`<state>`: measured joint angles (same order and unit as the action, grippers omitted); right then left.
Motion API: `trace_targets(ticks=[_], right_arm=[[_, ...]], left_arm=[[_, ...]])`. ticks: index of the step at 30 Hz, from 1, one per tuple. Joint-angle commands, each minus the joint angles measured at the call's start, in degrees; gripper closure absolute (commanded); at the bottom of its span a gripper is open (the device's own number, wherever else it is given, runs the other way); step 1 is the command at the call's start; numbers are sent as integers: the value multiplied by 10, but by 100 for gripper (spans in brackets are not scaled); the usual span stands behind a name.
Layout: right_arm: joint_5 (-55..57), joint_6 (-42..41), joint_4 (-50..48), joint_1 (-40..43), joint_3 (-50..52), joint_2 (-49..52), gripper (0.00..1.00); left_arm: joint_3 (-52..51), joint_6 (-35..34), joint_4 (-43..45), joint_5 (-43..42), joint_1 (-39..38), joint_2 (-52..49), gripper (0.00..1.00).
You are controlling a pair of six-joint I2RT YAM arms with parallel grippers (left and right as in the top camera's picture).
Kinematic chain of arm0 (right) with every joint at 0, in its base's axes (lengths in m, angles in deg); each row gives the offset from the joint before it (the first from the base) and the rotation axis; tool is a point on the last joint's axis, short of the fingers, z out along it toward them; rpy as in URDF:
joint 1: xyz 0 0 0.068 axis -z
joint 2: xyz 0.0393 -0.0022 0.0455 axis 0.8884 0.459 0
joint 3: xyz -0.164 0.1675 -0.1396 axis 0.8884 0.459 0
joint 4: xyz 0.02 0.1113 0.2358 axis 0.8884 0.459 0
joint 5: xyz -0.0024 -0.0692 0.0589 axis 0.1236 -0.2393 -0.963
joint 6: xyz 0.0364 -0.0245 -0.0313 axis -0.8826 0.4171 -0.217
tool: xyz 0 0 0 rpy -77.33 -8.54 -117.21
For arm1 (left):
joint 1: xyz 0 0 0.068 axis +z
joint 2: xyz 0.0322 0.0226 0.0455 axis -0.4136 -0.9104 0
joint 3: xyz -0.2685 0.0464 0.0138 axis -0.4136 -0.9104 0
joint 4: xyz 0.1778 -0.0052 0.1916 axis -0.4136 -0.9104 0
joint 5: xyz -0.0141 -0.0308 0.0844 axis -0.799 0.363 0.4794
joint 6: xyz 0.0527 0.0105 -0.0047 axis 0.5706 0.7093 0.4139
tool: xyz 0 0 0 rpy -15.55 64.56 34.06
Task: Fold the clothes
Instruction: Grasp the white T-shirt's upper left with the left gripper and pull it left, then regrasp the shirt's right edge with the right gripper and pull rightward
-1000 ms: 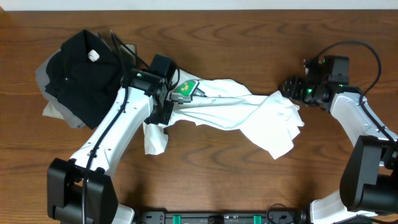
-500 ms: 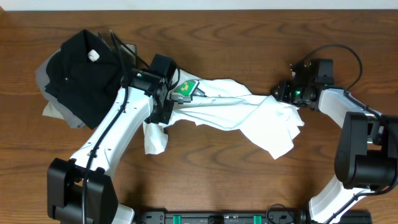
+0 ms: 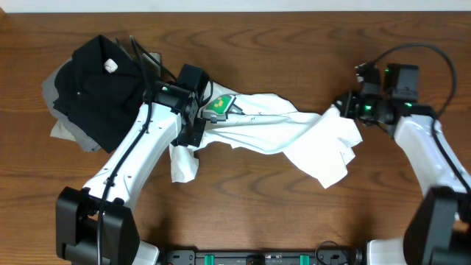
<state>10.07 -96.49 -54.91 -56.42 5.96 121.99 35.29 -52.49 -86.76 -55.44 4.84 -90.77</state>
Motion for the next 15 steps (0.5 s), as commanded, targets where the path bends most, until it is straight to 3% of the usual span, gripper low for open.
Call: trace_targets(ticks=[1, 8, 15], right_arm=[[85, 15, 35, 6, 0, -20, 94], [193, -17, 113, 6, 0, -21, 97], [178, -26, 76, 6, 0, -20, 97]], left_arm=[[0, -7, -1, 9, 3, -5, 94], [0, -7, -2, 9, 3, -5, 94], [0, -7, -1, 9, 3, -5, 94]])
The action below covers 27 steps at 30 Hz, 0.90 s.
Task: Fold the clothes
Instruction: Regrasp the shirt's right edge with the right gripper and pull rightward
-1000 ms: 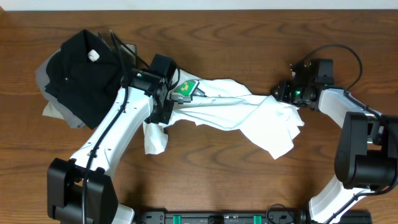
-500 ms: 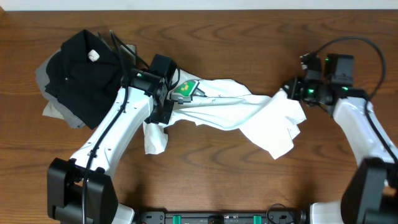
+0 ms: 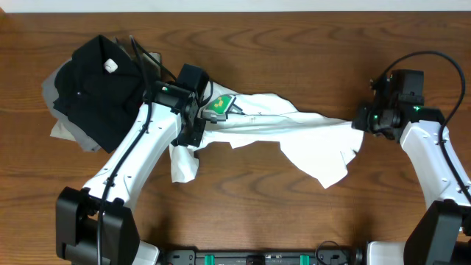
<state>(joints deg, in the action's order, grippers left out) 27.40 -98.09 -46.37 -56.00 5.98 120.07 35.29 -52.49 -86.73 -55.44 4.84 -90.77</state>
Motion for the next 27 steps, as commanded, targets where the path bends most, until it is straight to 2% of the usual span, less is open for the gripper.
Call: trace_targets(ticks=[1, 7, 10, 16, 17, 18, 20, 22, 24, 27], right_arm=[[-1, -11, -14, 2, 0, -1, 97], [-63, -30, -43, -3, 0, 19, 97], [-63, -40, -59, -11, 0, 50, 94], [-76, -45, -144, -14, 0, 110, 91], [-76, -45, -160, -14, 0, 117, 88], [-76, -44, -172, -14, 0, 122, 82], [-76, -32, -185, -10, 0, 128, 58], [-76, -12, -183, -3, 0, 128, 45], [-81, -3, -175, 8, 0, 128, 40], [-96, 18, -150, 29, 0, 128, 41]], left_arm=[[0, -7, -2, 9, 3, -5, 94], [0, -7, 1, 9, 3, -5, 94], [0, -7, 4, 9, 3, -5, 94], [0, -7, 6, 9, 3, -5, 94], [0, -7, 6, 9, 3, -5, 94], [0, -7, 7, 9, 3, -5, 94], [0, -7, 8, 9, 3, -5, 94], [0, -7, 10, 9, 3, -5, 94], [0, -7, 12, 9, 3, -5, 94], [0, -7, 12, 9, 3, -5, 94]])
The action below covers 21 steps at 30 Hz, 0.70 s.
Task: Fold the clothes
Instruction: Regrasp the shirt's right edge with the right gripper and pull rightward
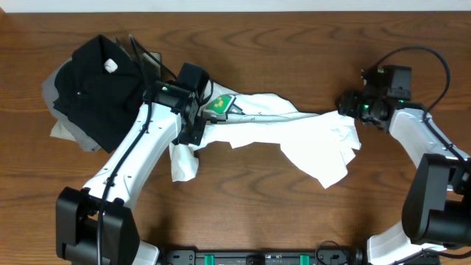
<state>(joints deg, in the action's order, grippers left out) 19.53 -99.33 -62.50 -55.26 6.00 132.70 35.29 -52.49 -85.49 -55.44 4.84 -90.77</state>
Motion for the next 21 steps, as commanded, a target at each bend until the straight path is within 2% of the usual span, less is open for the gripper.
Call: trace_targets(ticks=[1, 4, 14, 21], right_arm=[[-25, 39, 19, 28, 0, 2, 43], [-32, 68, 38, 45, 0, 3, 49], [-103, 109, 80, 66, 0, 5, 50], [-72, 109, 76, 65, 0, 13, 50]], left_arm=[[0, -7, -1, 9, 3, -5, 94], [0, -7, 1, 9, 3, -5, 94], [0, -7, 16, 9, 3, -5, 94], [0, -7, 19, 9, 3, -5, 94]])
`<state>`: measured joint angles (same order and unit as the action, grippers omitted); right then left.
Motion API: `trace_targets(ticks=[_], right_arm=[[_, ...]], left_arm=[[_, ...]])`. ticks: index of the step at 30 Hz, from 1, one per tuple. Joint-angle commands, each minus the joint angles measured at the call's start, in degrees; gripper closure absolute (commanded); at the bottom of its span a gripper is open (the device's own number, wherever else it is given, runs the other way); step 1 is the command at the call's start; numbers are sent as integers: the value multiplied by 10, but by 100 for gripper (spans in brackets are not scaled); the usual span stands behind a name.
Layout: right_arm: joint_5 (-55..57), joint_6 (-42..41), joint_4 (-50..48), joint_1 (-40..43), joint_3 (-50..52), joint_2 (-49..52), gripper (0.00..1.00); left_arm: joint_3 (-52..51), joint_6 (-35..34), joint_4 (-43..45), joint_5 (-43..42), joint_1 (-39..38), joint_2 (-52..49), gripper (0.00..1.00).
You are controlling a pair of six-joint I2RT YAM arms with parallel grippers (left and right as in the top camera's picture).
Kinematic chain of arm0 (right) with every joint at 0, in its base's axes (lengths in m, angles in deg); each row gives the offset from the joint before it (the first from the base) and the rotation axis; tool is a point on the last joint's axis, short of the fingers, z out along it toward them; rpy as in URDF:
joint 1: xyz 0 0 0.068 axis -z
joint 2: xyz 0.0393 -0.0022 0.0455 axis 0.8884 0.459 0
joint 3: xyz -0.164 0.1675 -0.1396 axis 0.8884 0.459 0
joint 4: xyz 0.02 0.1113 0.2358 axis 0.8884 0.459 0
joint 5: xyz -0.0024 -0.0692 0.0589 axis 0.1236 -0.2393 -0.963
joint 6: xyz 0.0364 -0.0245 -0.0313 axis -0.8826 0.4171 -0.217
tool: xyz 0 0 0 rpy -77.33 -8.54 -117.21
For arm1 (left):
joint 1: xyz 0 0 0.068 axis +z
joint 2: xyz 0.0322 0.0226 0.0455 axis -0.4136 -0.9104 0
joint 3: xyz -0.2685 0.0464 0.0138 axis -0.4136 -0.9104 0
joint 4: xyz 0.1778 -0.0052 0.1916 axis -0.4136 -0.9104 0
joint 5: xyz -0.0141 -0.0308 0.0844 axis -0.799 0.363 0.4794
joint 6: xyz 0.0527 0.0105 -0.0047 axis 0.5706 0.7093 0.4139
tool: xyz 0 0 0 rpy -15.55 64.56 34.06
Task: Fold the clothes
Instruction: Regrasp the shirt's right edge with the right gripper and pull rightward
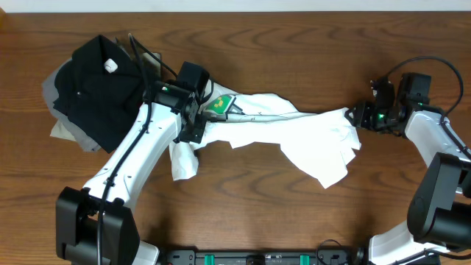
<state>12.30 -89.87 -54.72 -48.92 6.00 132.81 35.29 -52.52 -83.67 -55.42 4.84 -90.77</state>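
Note:
A white garment (294,136) with a green neck label (219,105) lies stretched across the middle of the table. My left gripper (193,126) is down on its left end and looks shut on the cloth there, its fingers mostly hidden under the wrist. A loose white flap (182,162) hangs out below that arm. My right gripper (358,117) sits at the garment's right corner, shut on the pointed tip of fabric that reaches into it.
A heap of black clothes (96,85) over a grey piece (51,88) lies at the far left. Bare brown tabletop (257,213) shows in front of the garment. The arms' bases stand at the front edge.
My right gripper has moved a little to the right and toward the front, and the garment's right corner now reaches out farther with it. The left arm and the pile are unchanged.
My right gripper was first at the garment's right end. Then it stood farther right with the cloth drawn into a taut band. Then it was back near the cloth's bulk, and now it is out to the right again. The left gripper stayed on the left end throughout.

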Motion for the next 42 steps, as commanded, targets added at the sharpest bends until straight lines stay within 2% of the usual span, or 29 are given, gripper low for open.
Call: trace_targets(ticks=[1, 9, 12, 17, 20, 31, 42], right_arm=[[-7, 15, -2, 2, 0, 14, 51], [-20, 15, 5, 0, 0, 50, 55], [-37, 15, 5, -1, 0, 48, 71], [-66, 15, 5, 0, 0, 35, 85], [-89, 15, 5, 3, 0, 17, 99], [-126, 15, 10, 40, 0, -72, 99], [-121, 49, 57, 61, 0, -79, 98]], left_arm=[[0, -7, 1, 9, 3, -5, 94], [0, -7, 3, 9, 3, -5, 94], [0, -7, 3, 9, 3, -5, 94], [0, -7, 3, 9, 3, -5, 94], [0, -7, 3, 9, 3, -5, 94], [0, -7, 3, 9, 3, -5, 94], [0, -7, 3, 9, 3, -5, 94]])
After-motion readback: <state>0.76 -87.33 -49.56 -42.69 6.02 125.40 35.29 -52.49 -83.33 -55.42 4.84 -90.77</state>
